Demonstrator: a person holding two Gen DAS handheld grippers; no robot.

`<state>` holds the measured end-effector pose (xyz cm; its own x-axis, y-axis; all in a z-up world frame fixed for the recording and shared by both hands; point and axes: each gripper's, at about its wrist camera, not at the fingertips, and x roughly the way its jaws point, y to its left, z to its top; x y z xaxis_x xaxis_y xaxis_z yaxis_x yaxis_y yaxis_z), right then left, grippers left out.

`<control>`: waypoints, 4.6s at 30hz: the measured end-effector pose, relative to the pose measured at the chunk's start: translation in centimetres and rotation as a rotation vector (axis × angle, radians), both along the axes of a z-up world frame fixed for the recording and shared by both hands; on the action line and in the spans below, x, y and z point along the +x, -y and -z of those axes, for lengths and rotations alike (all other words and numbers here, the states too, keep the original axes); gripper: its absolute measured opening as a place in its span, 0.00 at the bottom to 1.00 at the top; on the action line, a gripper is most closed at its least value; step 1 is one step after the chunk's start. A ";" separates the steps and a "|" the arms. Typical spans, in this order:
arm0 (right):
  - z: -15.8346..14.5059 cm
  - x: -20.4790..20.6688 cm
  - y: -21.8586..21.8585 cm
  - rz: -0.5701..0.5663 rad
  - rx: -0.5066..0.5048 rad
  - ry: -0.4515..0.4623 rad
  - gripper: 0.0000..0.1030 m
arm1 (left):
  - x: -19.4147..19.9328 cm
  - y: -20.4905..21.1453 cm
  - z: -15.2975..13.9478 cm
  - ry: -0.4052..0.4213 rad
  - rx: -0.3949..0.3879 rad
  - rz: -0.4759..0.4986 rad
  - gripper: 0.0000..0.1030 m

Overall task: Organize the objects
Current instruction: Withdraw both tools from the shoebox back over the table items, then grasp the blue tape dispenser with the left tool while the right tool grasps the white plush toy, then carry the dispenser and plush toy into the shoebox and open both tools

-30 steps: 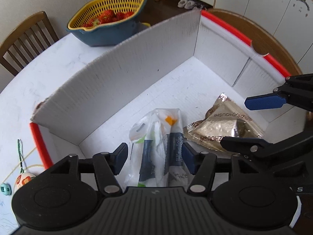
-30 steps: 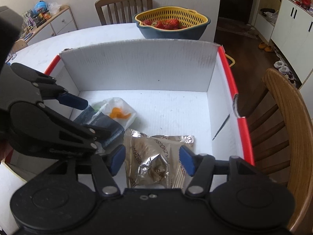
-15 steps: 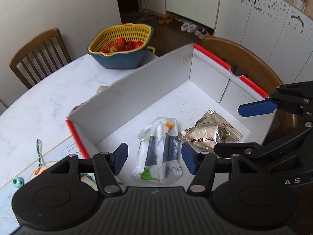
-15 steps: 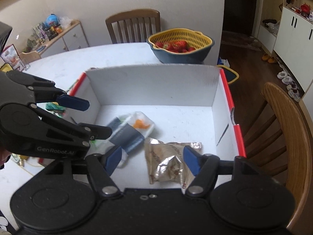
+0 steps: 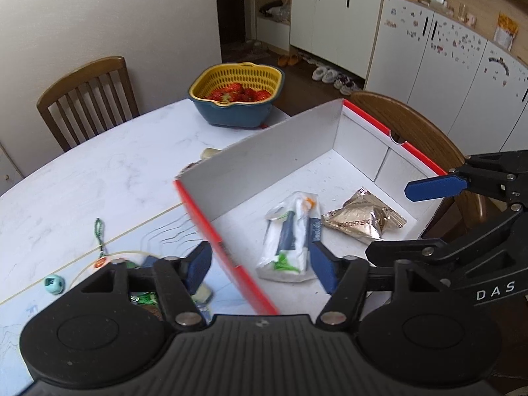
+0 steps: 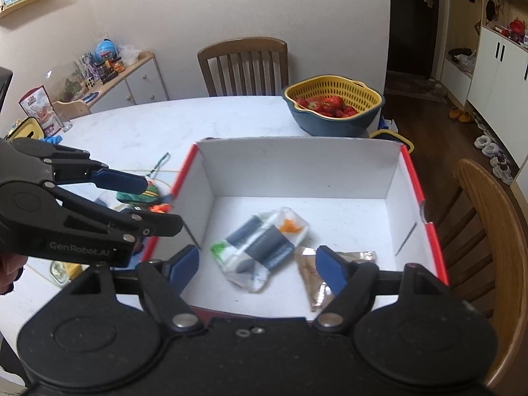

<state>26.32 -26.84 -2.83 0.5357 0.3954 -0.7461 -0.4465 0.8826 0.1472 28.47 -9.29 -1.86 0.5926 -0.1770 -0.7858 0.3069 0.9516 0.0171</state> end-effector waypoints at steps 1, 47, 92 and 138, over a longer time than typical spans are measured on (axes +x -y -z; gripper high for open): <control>-0.1 -0.3 -0.4 0.002 0.004 0.004 0.79 | -0.4 -0.5 -0.2 0.009 -0.003 0.000 0.67; 3.2 -8.2 -18.8 0.083 0.016 -0.030 0.97 | -10.6 -24.3 6.0 0.040 -0.040 -0.038 0.99; 11.5 -3.9 -26.5 -0.022 -0.090 -0.162 0.68 | -13.7 -22.9 13.8 -0.034 -0.001 0.026 0.82; 1.7 -6.7 -13.2 0.002 0.095 -0.024 0.28 | -9.1 -13.9 1.7 0.130 -0.116 0.001 0.78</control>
<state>19.59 -13.64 -4.52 0.5193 0.4637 -0.7179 -0.4400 0.8652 0.2405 19.34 4.60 -3.51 0.6876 -0.2622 -0.6770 0.3100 0.9493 -0.0528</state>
